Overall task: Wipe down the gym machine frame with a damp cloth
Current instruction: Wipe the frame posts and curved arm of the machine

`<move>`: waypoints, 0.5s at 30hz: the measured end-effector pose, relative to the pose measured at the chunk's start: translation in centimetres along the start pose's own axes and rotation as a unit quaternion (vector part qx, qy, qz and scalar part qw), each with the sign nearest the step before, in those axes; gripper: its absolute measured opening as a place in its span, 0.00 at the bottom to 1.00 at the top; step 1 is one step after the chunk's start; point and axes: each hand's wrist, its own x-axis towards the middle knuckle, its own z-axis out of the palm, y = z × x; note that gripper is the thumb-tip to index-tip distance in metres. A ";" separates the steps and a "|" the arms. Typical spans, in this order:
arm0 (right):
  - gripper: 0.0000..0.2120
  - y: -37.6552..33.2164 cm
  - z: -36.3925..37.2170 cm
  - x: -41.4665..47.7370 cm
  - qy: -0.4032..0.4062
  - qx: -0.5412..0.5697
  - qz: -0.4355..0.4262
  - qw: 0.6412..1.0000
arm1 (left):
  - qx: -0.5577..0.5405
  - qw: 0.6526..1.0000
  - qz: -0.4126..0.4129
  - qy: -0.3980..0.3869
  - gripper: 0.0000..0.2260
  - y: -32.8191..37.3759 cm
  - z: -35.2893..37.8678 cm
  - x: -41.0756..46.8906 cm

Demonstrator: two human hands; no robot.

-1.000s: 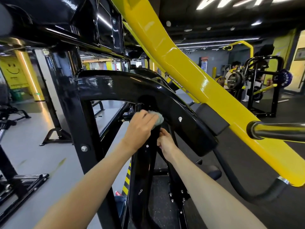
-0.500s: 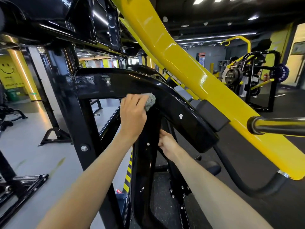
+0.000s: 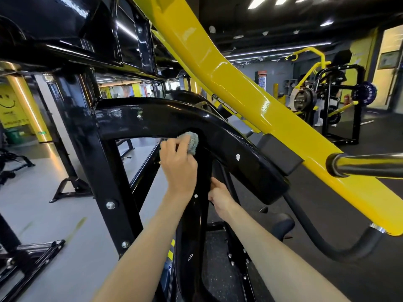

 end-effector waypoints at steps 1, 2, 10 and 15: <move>0.30 -0.1 -0.1 0.1 0.004 0.008 -0.002 1.000 | 0.010 0.999 0.033 0.002 0.17 0.4 0.5 -0.3; 0.30 -0.1 -0.3 0.2 0.006 0.014 -0.002 1.000 | 0.024 0.996 0.081 -0.004 0.15 0.8 1.0 -0.8; 0.23 0.2 -0.8 0.4 -0.012 0.025 -0.007 1.000 | 0.048 0.981 0.176 -0.066 0.13 -1.0 0.1 -3.3; 0.29 0.6 -0.9 0.8 0.006 0.062 0.018 0.998 | 0.026 0.954 0.297 -0.030 0.10 -3.8 1.2 -3.4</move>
